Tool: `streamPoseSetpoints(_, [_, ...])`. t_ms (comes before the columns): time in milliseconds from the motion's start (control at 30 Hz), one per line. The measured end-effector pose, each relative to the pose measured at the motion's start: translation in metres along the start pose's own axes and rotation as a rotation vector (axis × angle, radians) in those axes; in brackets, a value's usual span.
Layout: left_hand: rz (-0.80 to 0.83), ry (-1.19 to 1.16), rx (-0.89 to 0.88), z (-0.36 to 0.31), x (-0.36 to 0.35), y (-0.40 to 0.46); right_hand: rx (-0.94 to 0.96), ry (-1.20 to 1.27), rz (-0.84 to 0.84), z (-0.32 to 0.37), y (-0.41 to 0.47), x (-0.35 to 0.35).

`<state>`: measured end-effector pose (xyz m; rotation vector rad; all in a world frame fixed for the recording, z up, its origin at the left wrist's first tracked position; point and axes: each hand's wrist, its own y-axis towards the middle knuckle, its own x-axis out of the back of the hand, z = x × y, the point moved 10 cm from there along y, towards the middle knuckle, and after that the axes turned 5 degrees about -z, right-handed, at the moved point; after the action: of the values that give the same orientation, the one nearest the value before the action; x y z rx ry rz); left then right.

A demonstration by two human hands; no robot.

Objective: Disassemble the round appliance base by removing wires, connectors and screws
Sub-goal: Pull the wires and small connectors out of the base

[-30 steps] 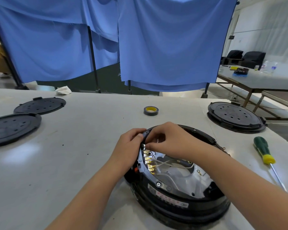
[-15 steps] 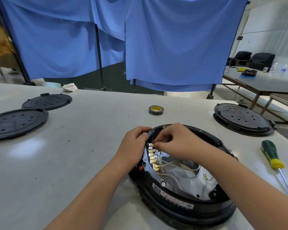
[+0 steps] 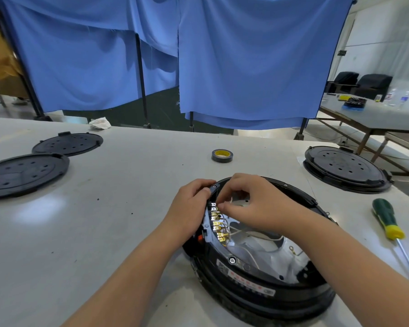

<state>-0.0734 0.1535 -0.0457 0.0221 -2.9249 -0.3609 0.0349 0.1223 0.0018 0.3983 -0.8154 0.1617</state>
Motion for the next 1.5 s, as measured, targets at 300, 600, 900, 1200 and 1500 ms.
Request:
streamPoseSetpoints(300, [0.034,0.026,0.042,0.003,-0.003,-0.001,0.022,-0.078,0.076,-0.003,-0.001,-0.005])
streamPoseSetpoints(600, [0.092,0.044,0.072,0.002,-0.01,-0.006,0.073,-0.209,0.088,0.006,-0.006,-0.008])
streamPoseSetpoints(900, [0.125,0.025,0.06,0.003,-0.015,-0.007,0.121,-0.386,0.111,0.015,-0.009,-0.007])
streamPoseSetpoints(1200, [0.115,0.025,0.066,0.004,-0.015,-0.007,0.141,-0.388,0.085,0.016,-0.014,-0.007])
streamPoseSetpoints(1500, [0.101,0.059,0.063,0.001,-0.012,-0.007,0.171,-0.45,0.088,0.021,-0.012,-0.005])
